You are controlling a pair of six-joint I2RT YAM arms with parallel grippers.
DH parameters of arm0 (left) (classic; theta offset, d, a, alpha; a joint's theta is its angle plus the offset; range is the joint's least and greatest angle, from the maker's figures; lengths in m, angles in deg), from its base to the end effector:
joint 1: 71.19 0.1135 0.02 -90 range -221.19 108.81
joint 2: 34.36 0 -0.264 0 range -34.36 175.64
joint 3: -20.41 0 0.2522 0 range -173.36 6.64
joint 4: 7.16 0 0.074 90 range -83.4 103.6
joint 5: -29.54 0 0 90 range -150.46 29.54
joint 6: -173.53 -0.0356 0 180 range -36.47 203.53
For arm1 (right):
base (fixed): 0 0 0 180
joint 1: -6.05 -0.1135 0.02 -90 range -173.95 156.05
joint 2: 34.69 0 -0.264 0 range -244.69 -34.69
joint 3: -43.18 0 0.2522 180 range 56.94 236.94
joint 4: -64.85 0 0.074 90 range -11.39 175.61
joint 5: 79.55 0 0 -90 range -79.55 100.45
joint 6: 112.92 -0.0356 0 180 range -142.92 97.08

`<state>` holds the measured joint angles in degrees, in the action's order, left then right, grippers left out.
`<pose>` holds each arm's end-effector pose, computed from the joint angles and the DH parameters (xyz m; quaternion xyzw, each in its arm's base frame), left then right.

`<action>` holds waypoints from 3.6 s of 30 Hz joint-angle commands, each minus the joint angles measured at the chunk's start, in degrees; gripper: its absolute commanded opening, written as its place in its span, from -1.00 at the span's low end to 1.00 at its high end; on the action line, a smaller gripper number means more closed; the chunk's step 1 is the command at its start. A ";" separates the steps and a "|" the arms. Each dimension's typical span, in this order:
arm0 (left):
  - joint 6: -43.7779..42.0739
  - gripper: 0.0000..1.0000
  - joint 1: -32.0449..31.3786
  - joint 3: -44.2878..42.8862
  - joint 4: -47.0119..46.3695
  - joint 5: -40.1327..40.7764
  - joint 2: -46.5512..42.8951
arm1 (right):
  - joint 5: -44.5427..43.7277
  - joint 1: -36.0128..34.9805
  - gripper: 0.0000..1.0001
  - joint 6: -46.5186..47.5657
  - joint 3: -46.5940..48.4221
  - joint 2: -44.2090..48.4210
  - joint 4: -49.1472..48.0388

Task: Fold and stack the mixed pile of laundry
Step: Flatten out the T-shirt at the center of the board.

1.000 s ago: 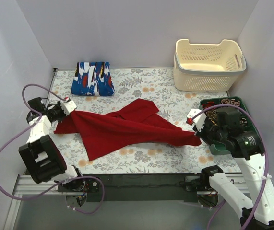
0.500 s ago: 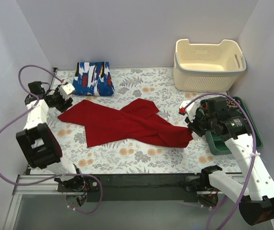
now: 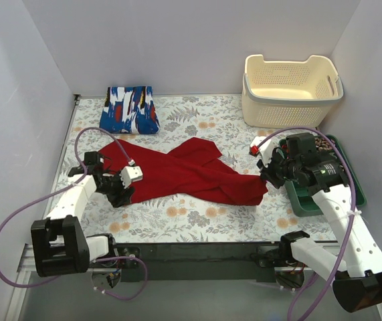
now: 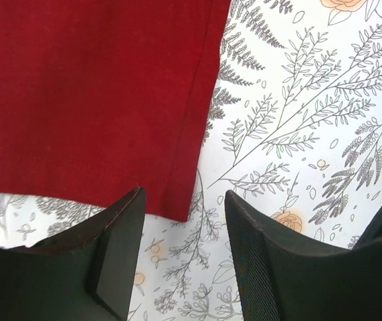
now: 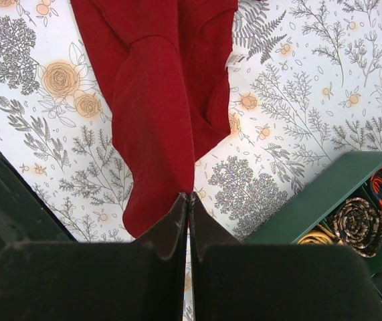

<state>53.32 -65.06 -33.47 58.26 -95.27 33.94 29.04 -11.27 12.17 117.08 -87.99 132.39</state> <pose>0.1860 -0.0005 0.1944 0.2242 0.9240 -0.2567 0.1732 0.1607 0.0620 0.3352 -0.4586 0.7975 0.0925 0.3810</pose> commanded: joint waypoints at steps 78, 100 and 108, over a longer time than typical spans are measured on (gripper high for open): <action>32.07 -1.00 11.80 -29.79 -26.60 17.76 -15.73 | -2.80 0.27 -0.76 -6.51 21.88 -7.94 -41.41; 43.14 -1.00 11.97 -16.40 -31.97 25.14 -16.17 | 15.25 -38.04 0.54 -36.22 17.64 -54.09 -57.81; 43.05 -1.00 11.98 -16.48 -32.32 24.35 -15.91 | 12.79 -42.97 0.56 -37.91 25.02 -66.83 -65.29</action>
<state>95.70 -53.30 -48.05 27.50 -70.74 18.79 42.37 -52.58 -24.20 136.38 -151.72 74.73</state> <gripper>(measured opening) 0.022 0.775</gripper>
